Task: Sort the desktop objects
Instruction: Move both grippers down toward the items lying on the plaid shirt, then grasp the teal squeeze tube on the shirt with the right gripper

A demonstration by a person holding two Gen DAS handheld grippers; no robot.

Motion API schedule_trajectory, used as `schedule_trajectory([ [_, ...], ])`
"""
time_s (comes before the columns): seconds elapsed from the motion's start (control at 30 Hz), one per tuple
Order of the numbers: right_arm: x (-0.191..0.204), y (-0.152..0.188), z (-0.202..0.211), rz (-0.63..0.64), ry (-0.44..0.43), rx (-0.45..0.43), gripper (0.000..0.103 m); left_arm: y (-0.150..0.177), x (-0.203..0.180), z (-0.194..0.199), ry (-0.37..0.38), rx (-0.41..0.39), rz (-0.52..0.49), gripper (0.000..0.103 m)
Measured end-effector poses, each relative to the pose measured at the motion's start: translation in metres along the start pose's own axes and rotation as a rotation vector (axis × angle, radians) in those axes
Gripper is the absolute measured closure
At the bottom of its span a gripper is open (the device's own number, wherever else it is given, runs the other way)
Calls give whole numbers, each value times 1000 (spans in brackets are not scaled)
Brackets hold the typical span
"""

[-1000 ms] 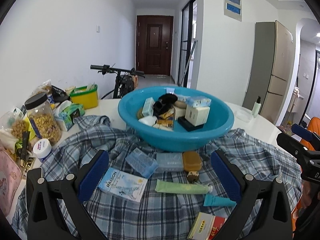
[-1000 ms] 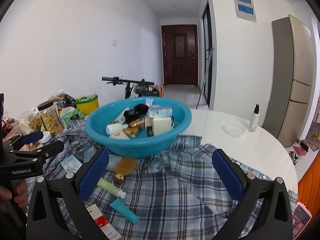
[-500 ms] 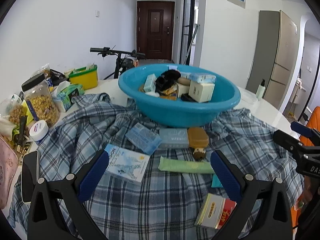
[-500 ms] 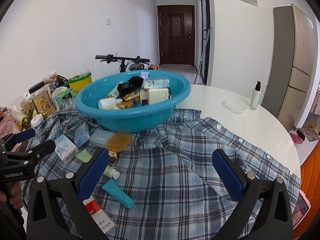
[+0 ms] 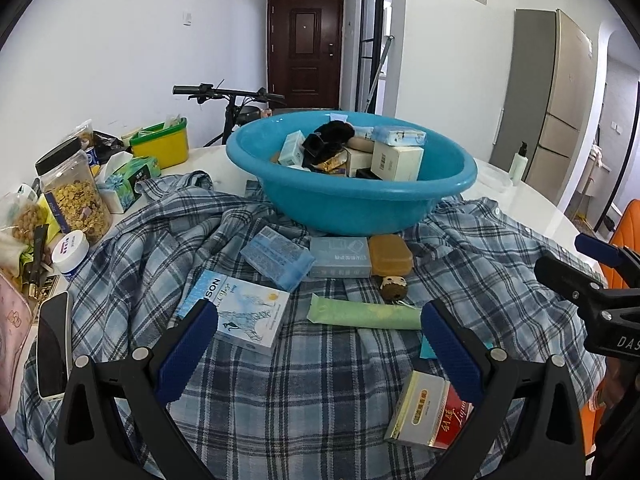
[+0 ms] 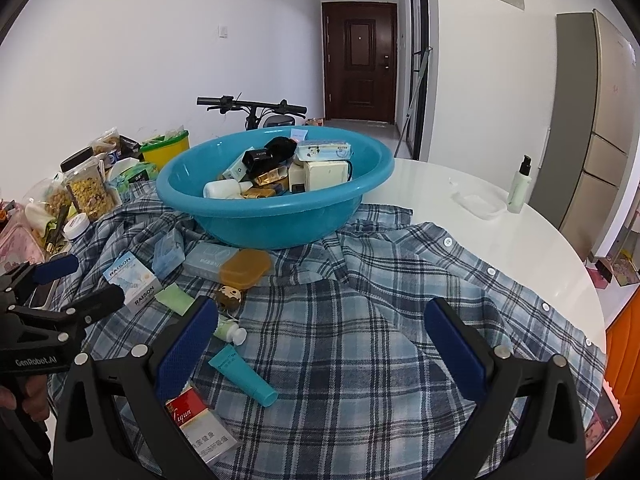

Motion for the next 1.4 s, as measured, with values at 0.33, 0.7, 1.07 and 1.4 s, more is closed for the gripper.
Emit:
schedule_trajectory([
  [0.33, 3, 4, -5, 3, -16, 19, 0, 2, -1, -4, 0, 11, 0, 0],
  [0.7, 25, 15, -21, 62, -57, 82, 0, 5, 4, -10, 0, 40, 11, 0],
  [1.07, 45, 38, -50, 98, -146, 189, 2, 13, 12, -26, -4, 81, 39, 0],
  [1.4, 50, 63, -67, 178, -146, 268, 39, 18, 1, -38, -3, 114, -11, 30],
])
Point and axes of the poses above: each gripper's, at about its wrist camera, not at the fingertips, and z roughly against the way its jaws point, x to its left, y to its underside, the point moved 10 cm from there along -z, roughly the way its jaws point, and after that the axes turned 13 degrees about x, right-handed, at the moved point
